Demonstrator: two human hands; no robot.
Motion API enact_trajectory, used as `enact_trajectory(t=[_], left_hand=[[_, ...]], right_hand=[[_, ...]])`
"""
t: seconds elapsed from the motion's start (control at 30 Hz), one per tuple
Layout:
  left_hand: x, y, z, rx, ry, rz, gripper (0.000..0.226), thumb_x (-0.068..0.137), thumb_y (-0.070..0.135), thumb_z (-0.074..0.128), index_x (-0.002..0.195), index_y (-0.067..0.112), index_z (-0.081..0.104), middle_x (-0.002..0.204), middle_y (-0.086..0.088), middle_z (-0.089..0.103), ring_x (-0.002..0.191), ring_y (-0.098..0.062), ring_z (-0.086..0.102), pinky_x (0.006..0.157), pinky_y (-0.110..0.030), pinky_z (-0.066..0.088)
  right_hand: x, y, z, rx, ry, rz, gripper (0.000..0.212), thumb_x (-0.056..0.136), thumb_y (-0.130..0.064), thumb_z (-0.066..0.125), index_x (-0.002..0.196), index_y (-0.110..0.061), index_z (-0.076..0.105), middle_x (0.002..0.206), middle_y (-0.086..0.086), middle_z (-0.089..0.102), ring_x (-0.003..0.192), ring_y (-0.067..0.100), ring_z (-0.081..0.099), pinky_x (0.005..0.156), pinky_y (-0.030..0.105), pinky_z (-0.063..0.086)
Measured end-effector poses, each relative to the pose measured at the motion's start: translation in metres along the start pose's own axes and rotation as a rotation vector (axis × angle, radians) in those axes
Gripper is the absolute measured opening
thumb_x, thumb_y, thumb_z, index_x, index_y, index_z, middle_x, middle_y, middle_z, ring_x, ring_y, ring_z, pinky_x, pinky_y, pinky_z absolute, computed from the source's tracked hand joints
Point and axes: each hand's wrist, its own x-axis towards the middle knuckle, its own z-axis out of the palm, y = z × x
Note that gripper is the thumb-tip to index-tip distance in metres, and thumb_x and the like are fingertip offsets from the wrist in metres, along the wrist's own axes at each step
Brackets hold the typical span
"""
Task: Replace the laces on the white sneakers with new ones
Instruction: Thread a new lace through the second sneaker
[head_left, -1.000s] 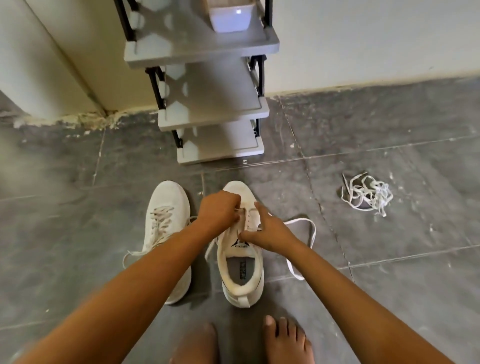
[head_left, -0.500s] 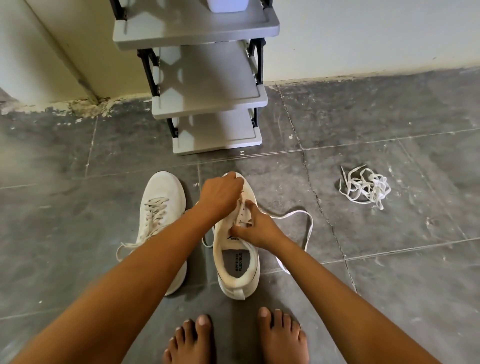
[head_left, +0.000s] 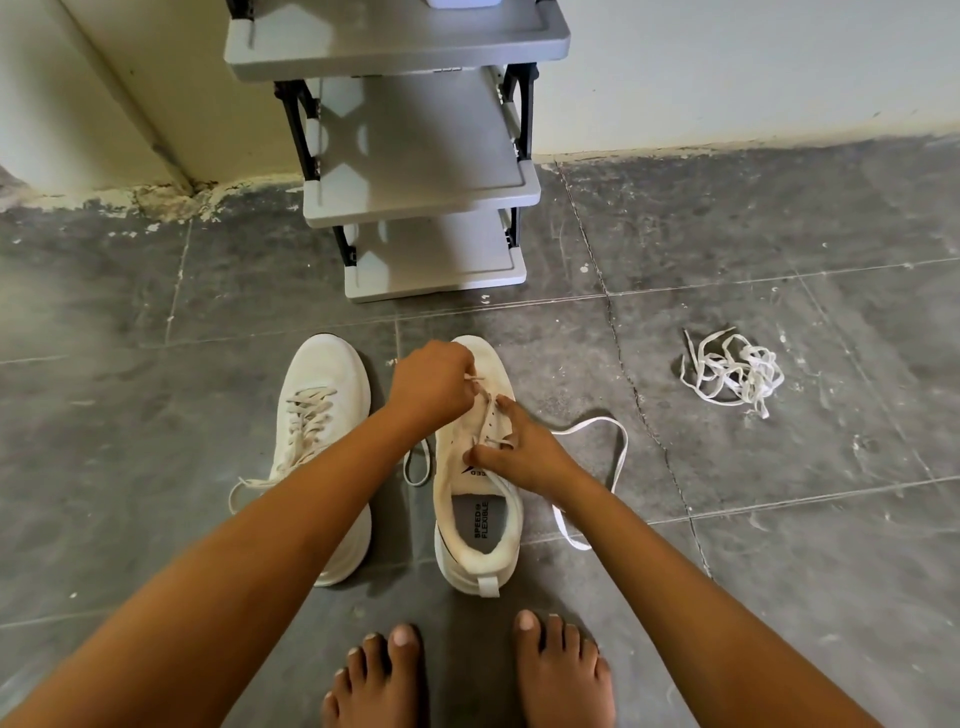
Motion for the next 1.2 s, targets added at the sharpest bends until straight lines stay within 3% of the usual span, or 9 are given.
enact_trajectory(t=[0.2, 0.33, 0.4, 0.47, 0.67, 0.9, 1.0, 1.13, 1.2], left_hand=[[-0.002, 0.002, 0.0, 0.043, -0.003, -0.014, 0.028, 0.091, 0.034, 0.058, 0.11, 0.015, 0.065, 0.109, -0.005, 0.065, 0.095, -0.021, 0.061, 0.076, -0.029, 0.046], [-0.006, -0.012, -0.007, 0.224, -0.146, -0.047, 0.037, 0.08, 0.05, 0.066, 0.096, 0.017, 0.058, 0.093, 0.0, 0.06, 0.084, -0.016, 0.056, 0.066, -0.028, 0.04], [-0.009, -0.015, -0.004, 0.172, -0.224, -0.083, 0.033, 0.08, 0.047, 0.067, 0.087, 0.017, 0.054, 0.082, 0.0, 0.056, 0.076, -0.015, 0.054, 0.064, -0.027, 0.043], [-0.01, -0.014, 0.0, 0.096, -0.225, -0.105, 0.027, 0.083, 0.04, 0.066, 0.083, 0.015, 0.055, 0.078, 0.0, 0.056, 0.071, -0.015, 0.055, 0.063, -0.025, 0.046], [-0.016, -0.011, 0.006, 0.092, -0.164, -0.109, 0.019, 0.086, 0.032, 0.06, 0.081, 0.015, 0.054, 0.074, 0.0, 0.052, 0.071, -0.016, 0.055, 0.065, -0.028, 0.049], [-0.024, -0.01, 0.005, 0.162, -0.13, -0.125, 0.015, 0.089, 0.025, 0.056, 0.092, 0.011, 0.057, 0.081, -0.003, 0.049, 0.076, -0.022, 0.055, 0.061, -0.03, 0.04], [-0.025, -0.01, 0.004, 0.14, -0.127, -0.127, 0.016, 0.088, 0.027, 0.056, 0.089, 0.011, 0.056, 0.079, -0.002, 0.05, 0.072, -0.02, 0.053, 0.062, -0.03, 0.042], [-0.023, -0.015, -0.006, -0.057, -0.182, -0.151, 0.026, 0.09, 0.038, 0.058, 0.083, 0.012, 0.059, 0.074, 0.0, 0.055, 0.069, -0.015, 0.055, 0.067, -0.027, 0.047], [-0.024, -0.016, -0.02, -0.308, -0.212, -0.205, 0.032, 0.094, 0.036, 0.051, 0.082, 0.009, 0.065, 0.074, -0.001, 0.06, 0.067, -0.014, 0.054, 0.065, -0.025, 0.043]], right_hand=[[0.003, -0.002, 0.003, 0.019, -0.013, -0.007, 0.09, 0.078, -0.04, 0.071, 0.148, -0.023, 0.018, 0.133, 0.003, 0.05, 0.117, 0.021, 0.053, 0.09, 0.027, 0.045], [0.006, -0.002, -0.004, 0.094, 0.152, -0.012, 0.046, 0.089, -0.04, 0.06, 0.127, -0.018, 0.047, 0.095, -0.001, 0.058, 0.08, 0.01, 0.058, 0.06, 0.018, 0.044], [0.01, -0.002, -0.005, -0.01, 0.271, -0.043, 0.026, 0.092, -0.033, 0.056, 0.109, -0.013, 0.056, 0.084, -0.003, 0.055, 0.076, 0.012, 0.053, 0.059, 0.022, 0.04], [0.014, -0.005, -0.008, -0.122, 0.341, -0.048, 0.012, 0.094, -0.023, 0.054, 0.095, -0.012, 0.057, 0.089, 0.003, 0.059, 0.081, 0.017, 0.054, 0.067, 0.027, 0.042], [0.016, -0.012, -0.025, -0.599, 0.29, -0.122, 0.021, 0.095, -0.019, 0.041, 0.105, -0.005, 0.052, 0.099, 0.012, 0.064, 0.089, 0.029, 0.059, 0.068, 0.032, 0.04], [0.011, -0.006, -0.064, -0.749, 0.352, -0.023, 0.024, 0.097, -0.022, 0.037, 0.108, -0.004, 0.049, 0.103, 0.013, 0.064, 0.092, 0.031, 0.061, 0.074, 0.034, 0.041], [0.011, -0.005, -0.062, -0.646, 0.337, -0.014, 0.022, 0.098, -0.023, 0.04, 0.105, -0.006, 0.052, 0.103, 0.012, 0.064, 0.092, 0.029, 0.06, 0.075, 0.034, 0.043], [0.006, -0.013, -0.072, -0.201, 0.284, 0.02, 0.048, 0.094, -0.043, 0.051, 0.068, -0.003, 0.048, 0.069, 0.012, 0.056, 0.06, 0.016, 0.045, 0.059, 0.031, 0.04], [-0.001, -0.024, -0.073, 0.116, 0.239, 0.006, 0.047, 0.095, -0.034, 0.053, 0.081, 0.011, 0.058, 0.066, 0.014, 0.054, 0.054, 0.013, 0.042, 0.053, 0.027, 0.041]])
